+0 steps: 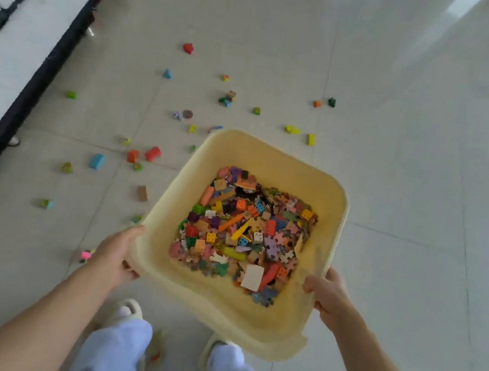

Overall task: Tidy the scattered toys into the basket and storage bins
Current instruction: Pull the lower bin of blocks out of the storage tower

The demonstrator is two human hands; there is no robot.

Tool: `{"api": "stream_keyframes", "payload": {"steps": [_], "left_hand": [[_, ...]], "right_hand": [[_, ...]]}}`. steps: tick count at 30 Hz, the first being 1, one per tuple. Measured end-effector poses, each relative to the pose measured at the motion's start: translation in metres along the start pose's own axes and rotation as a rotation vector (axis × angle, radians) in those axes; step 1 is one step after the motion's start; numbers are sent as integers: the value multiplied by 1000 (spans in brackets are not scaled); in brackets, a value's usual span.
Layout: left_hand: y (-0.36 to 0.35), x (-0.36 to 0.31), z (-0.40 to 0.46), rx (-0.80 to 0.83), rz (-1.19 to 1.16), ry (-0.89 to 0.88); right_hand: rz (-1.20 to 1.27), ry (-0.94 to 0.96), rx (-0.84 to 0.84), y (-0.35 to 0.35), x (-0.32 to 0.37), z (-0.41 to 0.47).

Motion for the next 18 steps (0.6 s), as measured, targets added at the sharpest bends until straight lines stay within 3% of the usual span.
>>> {"api": "stream_keyframes", "payload": {"steps": [4,7,13,18], "left_hand": [[-69,32,68,154,314,-10],[-120,60,112,252,427,-44],[-233,109,203,478,455,-63],[-293,150,278,558,366,-98]], "right_hand": [[3,-3,-120,46,-23,72],[21,67,-306,79,-37,118],[-111,81,-684,142,-82,226],[-272,119,-891,168,-102,313]]}}
Point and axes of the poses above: each hand's wrist, its own z-axis towards the middle knuckle, its own y-axis out of the back of the hand, x = y × z, the point moved 6 cm from there along z, towards the middle knuckle, and after that the axes turned 2 degrees about -y, right-handed, at the moved point
